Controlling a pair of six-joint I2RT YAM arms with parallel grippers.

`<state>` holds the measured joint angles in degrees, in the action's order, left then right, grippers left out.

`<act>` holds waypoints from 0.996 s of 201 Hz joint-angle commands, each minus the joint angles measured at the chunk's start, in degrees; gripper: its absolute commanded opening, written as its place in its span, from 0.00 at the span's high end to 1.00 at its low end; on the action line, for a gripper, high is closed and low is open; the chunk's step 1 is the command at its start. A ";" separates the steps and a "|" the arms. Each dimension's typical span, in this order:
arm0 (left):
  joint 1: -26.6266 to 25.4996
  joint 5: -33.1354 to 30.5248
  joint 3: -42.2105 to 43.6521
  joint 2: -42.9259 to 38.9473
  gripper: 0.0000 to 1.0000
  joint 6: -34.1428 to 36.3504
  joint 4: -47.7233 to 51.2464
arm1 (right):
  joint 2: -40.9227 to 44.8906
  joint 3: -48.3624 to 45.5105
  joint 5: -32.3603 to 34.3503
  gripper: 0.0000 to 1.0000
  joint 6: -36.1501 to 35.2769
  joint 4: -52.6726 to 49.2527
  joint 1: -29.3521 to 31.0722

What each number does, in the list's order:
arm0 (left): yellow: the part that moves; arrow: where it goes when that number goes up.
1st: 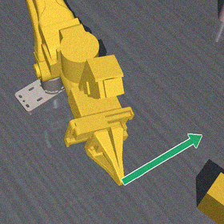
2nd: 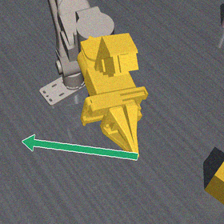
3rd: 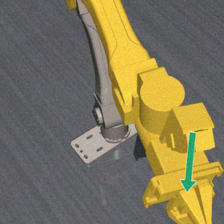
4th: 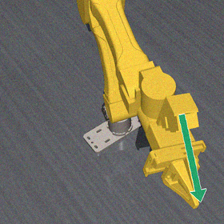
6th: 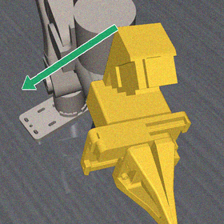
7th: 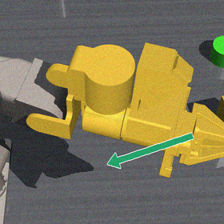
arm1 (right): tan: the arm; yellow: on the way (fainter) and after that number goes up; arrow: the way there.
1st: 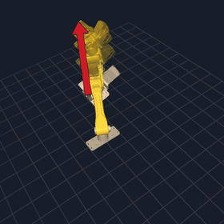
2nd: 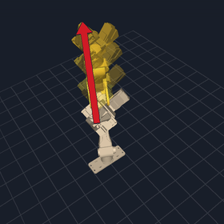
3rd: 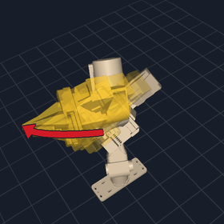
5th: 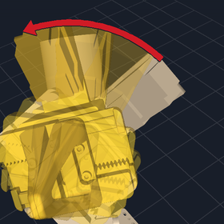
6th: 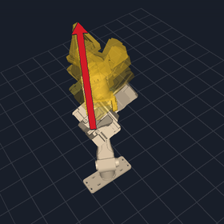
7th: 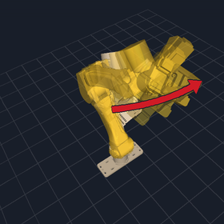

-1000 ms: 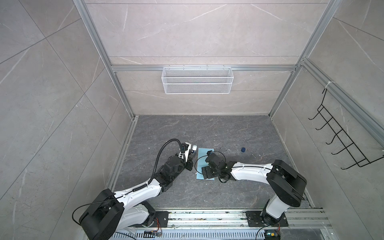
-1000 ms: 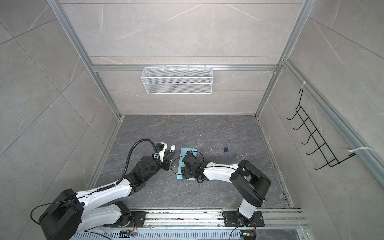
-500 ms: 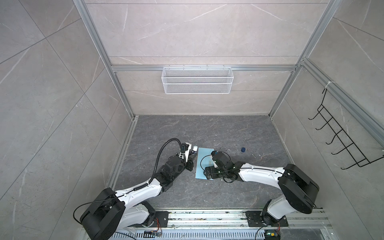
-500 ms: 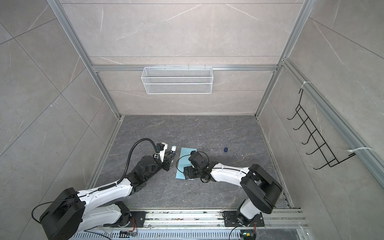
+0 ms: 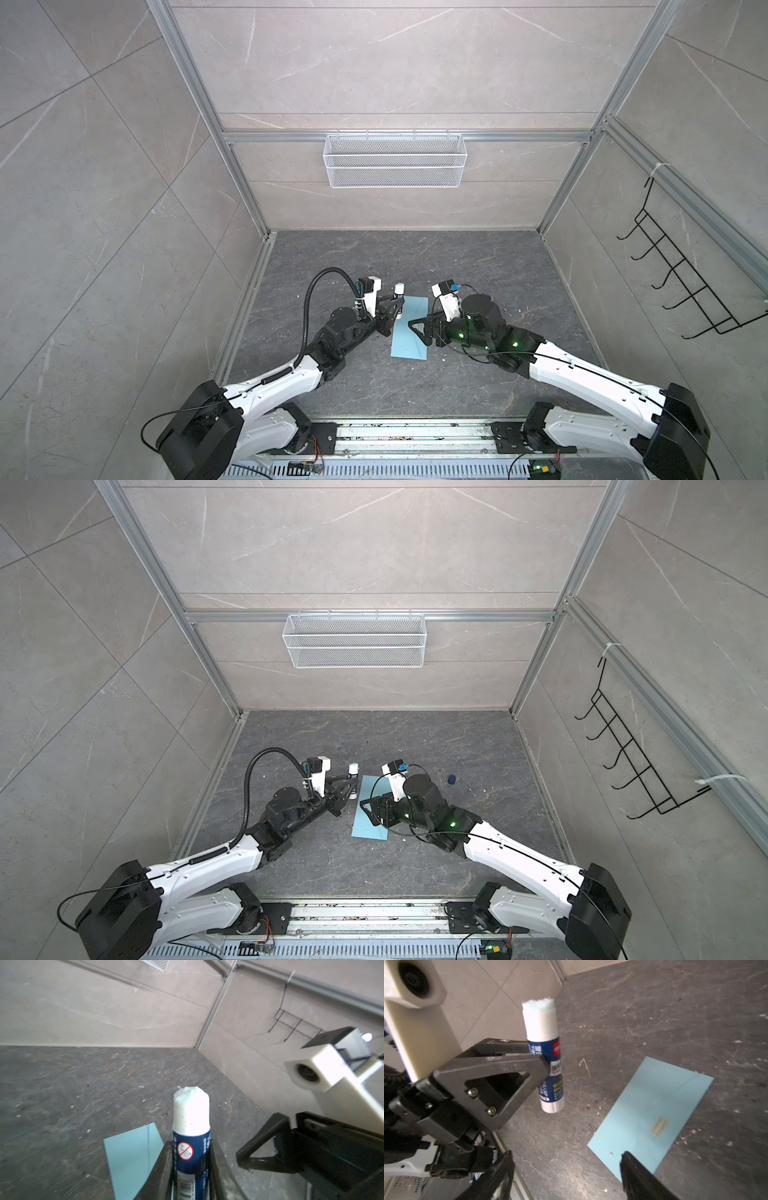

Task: Place the letter into the envelope and seal it
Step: 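Raise the right gripper up to the glue stick in the left gripper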

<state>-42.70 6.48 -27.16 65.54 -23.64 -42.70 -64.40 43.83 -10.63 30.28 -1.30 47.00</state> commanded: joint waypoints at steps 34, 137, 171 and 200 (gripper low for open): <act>0.29 8.64 -1.23 2.11 1.00 -4.45 -16.78 | -1.86 1.48 -3.76 0.22 -1.69 3.89 0.00; 0.31 7.19 -1.26 3.14 1.00 -8.48 -20.40 | -4.90 1.39 -4.96 0.48 -0.89 12.98 -0.12; 0.31 7.16 -1.02 2.88 1.00 -8.49 -20.39 | -4.88 1.58 -4.58 0.54 -0.75 13.41 -0.02; 0.33 7.07 -0.95 2.87 1.00 -8.70 -20.34 | -4.86 1.51 -3.60 0.58 -0.42 13.65 -0.01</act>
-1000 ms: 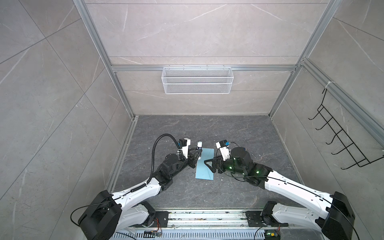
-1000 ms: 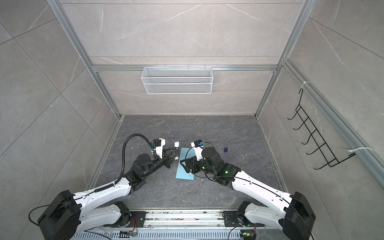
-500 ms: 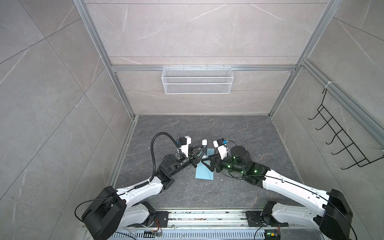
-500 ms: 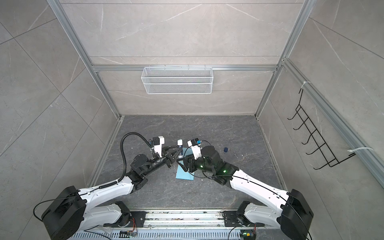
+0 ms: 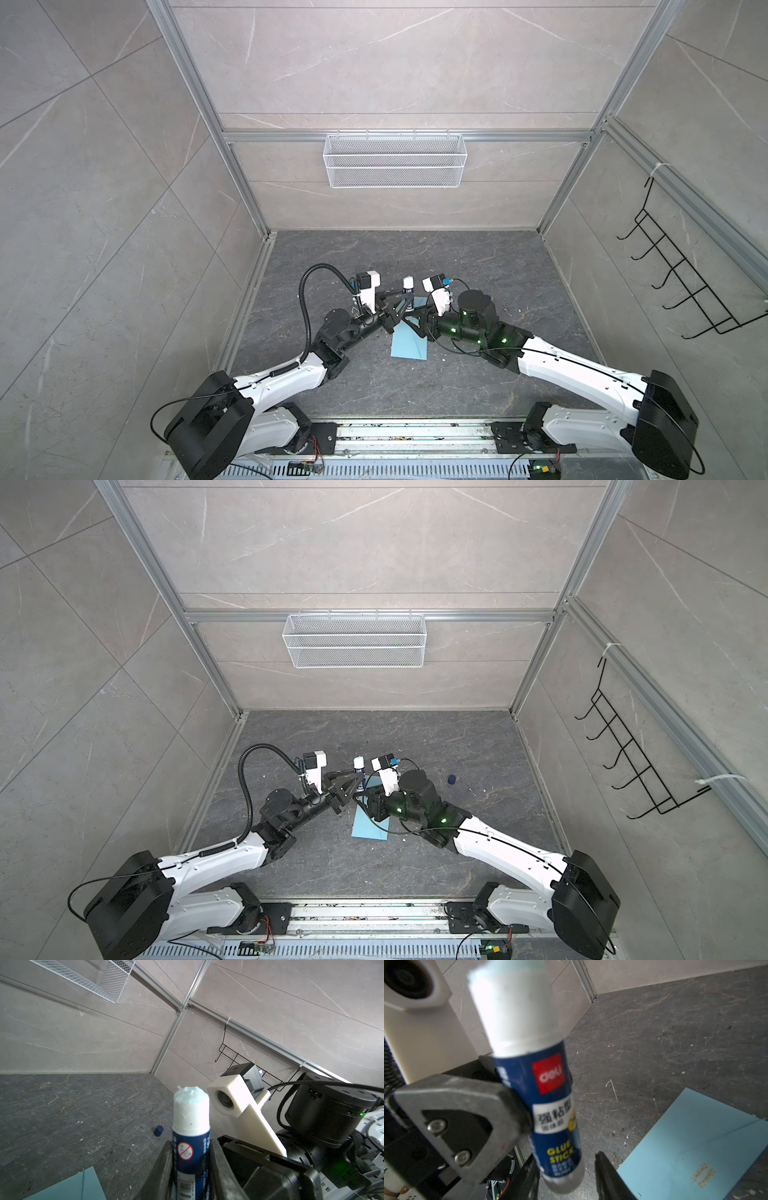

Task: Place the letter into the envelope and seal it
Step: 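Raise the right gripper up to the glue stick in the left gripper, then close the right gripper around the glue stick body below the left gripper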

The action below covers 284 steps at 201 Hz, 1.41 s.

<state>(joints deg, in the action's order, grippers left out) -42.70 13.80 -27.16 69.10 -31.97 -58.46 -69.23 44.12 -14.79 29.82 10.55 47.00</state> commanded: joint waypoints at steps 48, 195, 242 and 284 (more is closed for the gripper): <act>0.33 -0.57 -0.60 -0.39 1.00 -0.13 -4.29 | 0.79 1.47 2.40 0.79 -0.39 0.32 -0.06; 0.26 0.07 -1.54 -1.78 1.00 1.23 -2.06 | 12.31 1.38 10.12 0.30 -10.22 -13.27 0.22; 0.33 2.20 -1.95 -0.96 1.00 -1.84 -5.83 | 7.97 4.74 6.10 0.29 -10.18 -11.90 0.24; 0.32 4.35 -2.52 0.20 1.00 -3.86 -8.08 | 6.15 5.67 4.11 0.33 -9.70 -8.96 0.22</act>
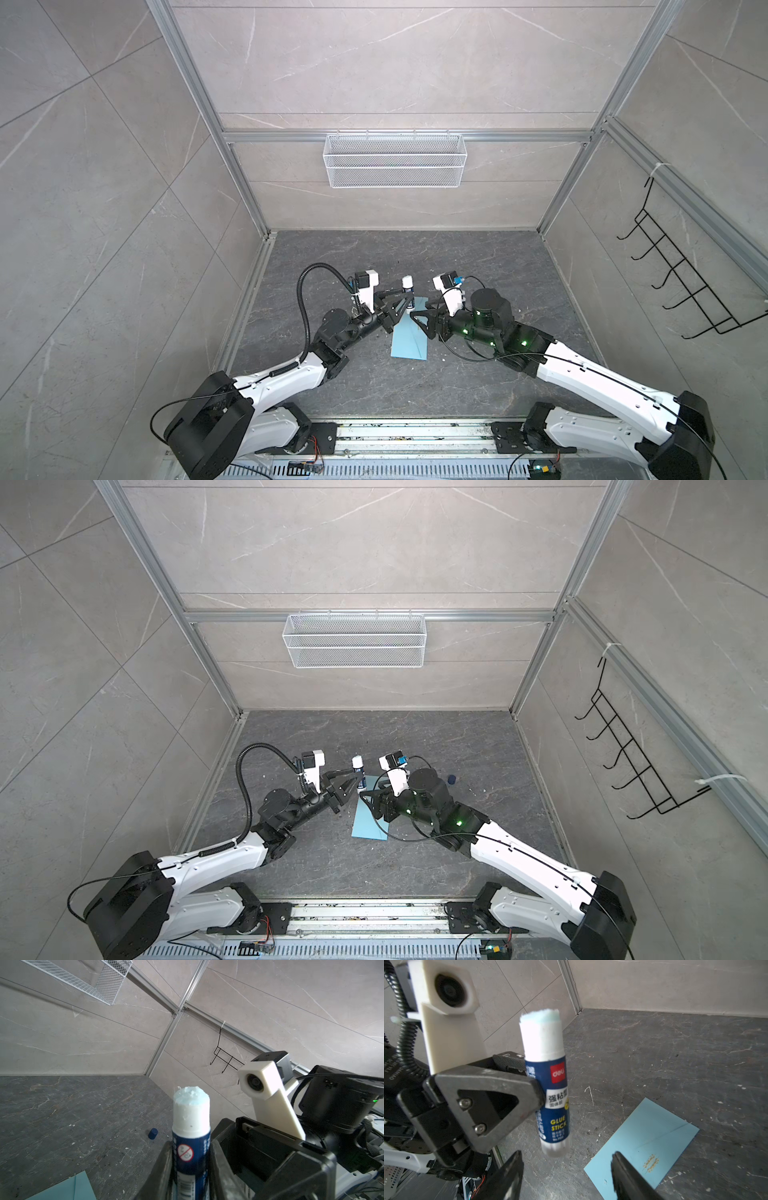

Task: Place the letter into the envelope and seal it
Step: 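Close the right gripper around the glue stick body below the left gripper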

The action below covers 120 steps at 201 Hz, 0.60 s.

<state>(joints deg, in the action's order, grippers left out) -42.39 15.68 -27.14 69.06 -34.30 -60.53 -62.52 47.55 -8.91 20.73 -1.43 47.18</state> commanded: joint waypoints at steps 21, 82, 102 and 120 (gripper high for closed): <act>-0.01 3.19 -2.89 0.67 1.00 -2.09 -6.40 | -1.23 2.70 -1.91 0.36 -0.61 3.75 0.04; -0.04 3.76 -2.70 1.59 1.00 -3.22 -7.94 | -3.95 4.69 -2.43 0.50 -1.21 4.60 0.09; -0.02 3.91 -2.70 1.44 1.00 -3.20 -8.10 | -4.36 5.06 -2.39 0.54 -1.57 4.44 0.03; 0.01 3.96 -2.65 1.48 1.00 -3.22 -8.03 | -4.47 5.27 -2.04 0.61 -1.79 4.43 0.09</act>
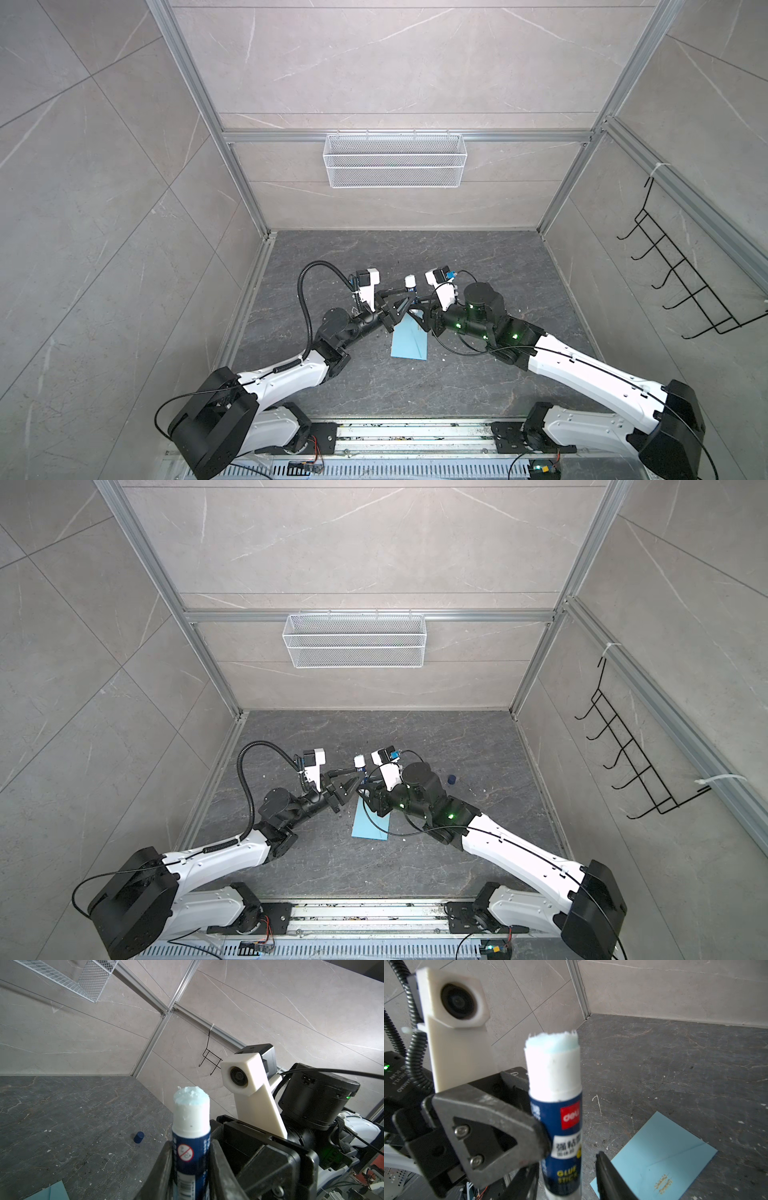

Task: Place the letter into the envelope and seal it
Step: 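Close the right gripper around the glue stick body below the left gripper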

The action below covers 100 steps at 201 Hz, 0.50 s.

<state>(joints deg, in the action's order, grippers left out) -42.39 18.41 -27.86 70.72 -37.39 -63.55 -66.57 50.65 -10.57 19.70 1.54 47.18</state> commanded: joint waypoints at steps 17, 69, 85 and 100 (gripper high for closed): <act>0.03 1.23 -1.84 -0.23 1.00 0.03 -4.97 | -0.34 2.50 0.08 0.70 -1.21 0.94 0.04; 0.04 2.18 -2.18 -2.57 0.72 5.17 1.24 | 0.09 4.79 1.16 0.93 -5.54 -5.63 0.09; 0.16 1.08 -2.63 -6.11 0.35 8.06 7.60 | 1.23 5.42 1.38 0.96 -7.91 -8.64 0.02; 0.57 0.46 -2.14 -9.61 0.17 9.55 9.86 | 2.46 6.07 1.01 0.98 -10.28 -11.52 0.02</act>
<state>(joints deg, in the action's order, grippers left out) -42.37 18.57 -28.18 66.98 -33.36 -57.45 -66.54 54.02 -10.07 14.26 -4.60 47.24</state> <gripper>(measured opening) 0.713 0.246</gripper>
